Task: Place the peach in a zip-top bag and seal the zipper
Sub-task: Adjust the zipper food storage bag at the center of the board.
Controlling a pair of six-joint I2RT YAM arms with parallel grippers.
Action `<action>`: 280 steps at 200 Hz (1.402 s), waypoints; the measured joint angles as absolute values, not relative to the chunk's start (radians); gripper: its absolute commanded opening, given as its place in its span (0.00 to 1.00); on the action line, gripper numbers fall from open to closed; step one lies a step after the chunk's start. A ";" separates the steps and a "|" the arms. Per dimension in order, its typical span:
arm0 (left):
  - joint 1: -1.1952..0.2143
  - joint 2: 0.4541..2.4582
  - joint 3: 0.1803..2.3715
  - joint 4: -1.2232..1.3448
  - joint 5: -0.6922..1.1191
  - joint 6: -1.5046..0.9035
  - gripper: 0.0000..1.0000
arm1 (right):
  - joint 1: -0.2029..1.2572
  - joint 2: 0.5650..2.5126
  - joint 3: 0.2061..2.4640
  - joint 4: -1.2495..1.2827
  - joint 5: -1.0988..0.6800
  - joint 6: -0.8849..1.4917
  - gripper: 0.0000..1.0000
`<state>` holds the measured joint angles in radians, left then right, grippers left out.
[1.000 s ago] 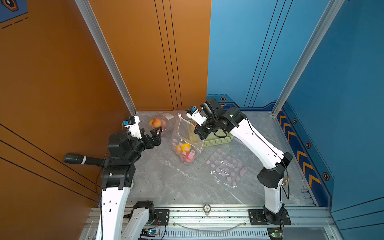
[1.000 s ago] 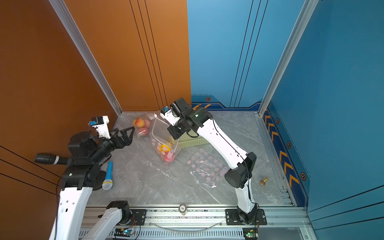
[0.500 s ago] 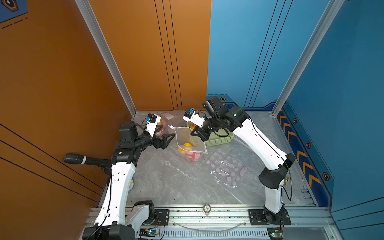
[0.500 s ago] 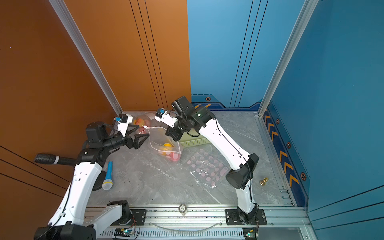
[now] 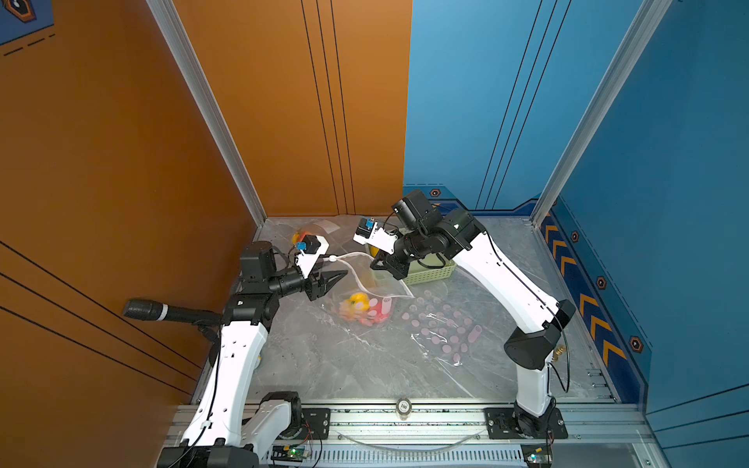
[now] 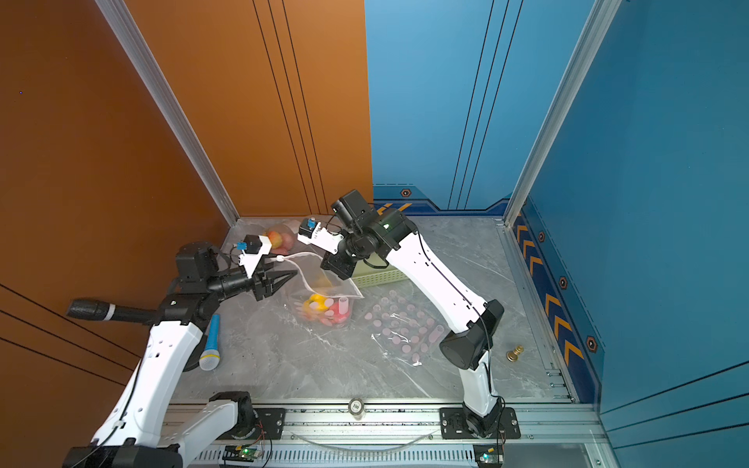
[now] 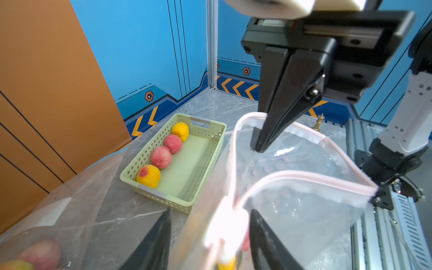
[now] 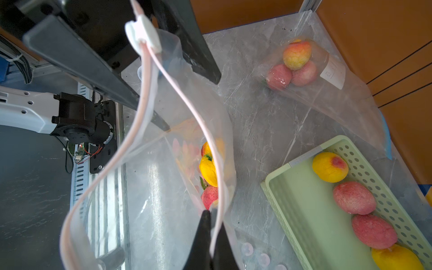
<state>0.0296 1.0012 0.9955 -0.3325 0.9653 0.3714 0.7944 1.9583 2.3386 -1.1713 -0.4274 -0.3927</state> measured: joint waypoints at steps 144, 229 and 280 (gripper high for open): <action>0.030 0.947 0.968 -0.386 0.915 0.374 0.00 | 0.778 1.828 2.266 -1.221 -0.290 -0.369 0.68; 0.030 0.950 0.968 -0.396 0.915 0.377 0.00 | 0.673 1.438 1.683 -0.982 -0.356 -0.383 0.82; 0.030 0.960 0.969 -0.403 0.915 0.377 0.00 | 0.641 1.432 1.541 -0.860 -0.364 -0.358 0.72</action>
<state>0.0296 0.9596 0.9688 -0.4026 0.9154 0.3775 0.6411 1.4322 1.5406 -0.8600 -0.3637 -0.3576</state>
